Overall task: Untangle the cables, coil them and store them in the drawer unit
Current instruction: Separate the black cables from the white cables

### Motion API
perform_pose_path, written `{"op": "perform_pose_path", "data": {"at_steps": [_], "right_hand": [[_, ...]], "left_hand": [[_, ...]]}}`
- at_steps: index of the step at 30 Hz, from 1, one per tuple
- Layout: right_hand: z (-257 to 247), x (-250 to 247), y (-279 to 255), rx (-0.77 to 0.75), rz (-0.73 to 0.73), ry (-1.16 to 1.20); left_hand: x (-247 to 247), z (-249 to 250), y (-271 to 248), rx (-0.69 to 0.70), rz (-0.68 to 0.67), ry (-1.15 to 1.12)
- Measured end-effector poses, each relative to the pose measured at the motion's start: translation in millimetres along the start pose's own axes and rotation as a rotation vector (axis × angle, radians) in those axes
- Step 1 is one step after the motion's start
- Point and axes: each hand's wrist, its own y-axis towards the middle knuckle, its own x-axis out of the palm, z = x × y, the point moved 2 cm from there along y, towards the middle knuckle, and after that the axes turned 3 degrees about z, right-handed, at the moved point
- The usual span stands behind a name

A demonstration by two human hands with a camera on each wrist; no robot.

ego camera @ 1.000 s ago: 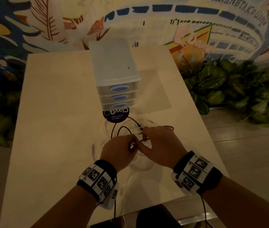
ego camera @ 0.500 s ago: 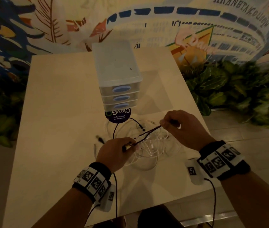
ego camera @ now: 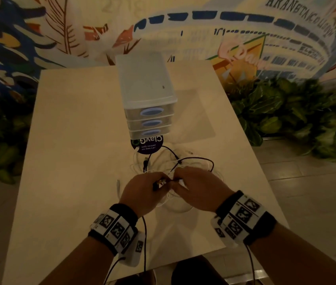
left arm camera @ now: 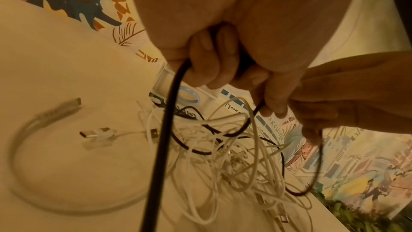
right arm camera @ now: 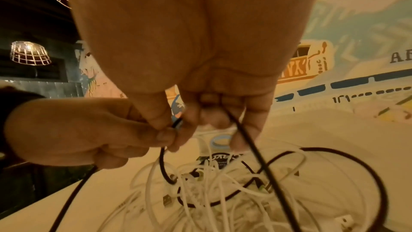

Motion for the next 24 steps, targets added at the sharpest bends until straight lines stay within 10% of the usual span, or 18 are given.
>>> {"op": "perform_pose_path", "data": {"at_steps": [15, 24], "right_hand": [[-4, -42, -3, -0.213, 0.138, -0.061], [35, -68, -6, -0.078, 0.195, -0.024]], "left_hand": [[1, 7, 0, 0.03, 0.076, 0.03], [2, 0, -1, -0.048, 0.101, 0.187]]}}
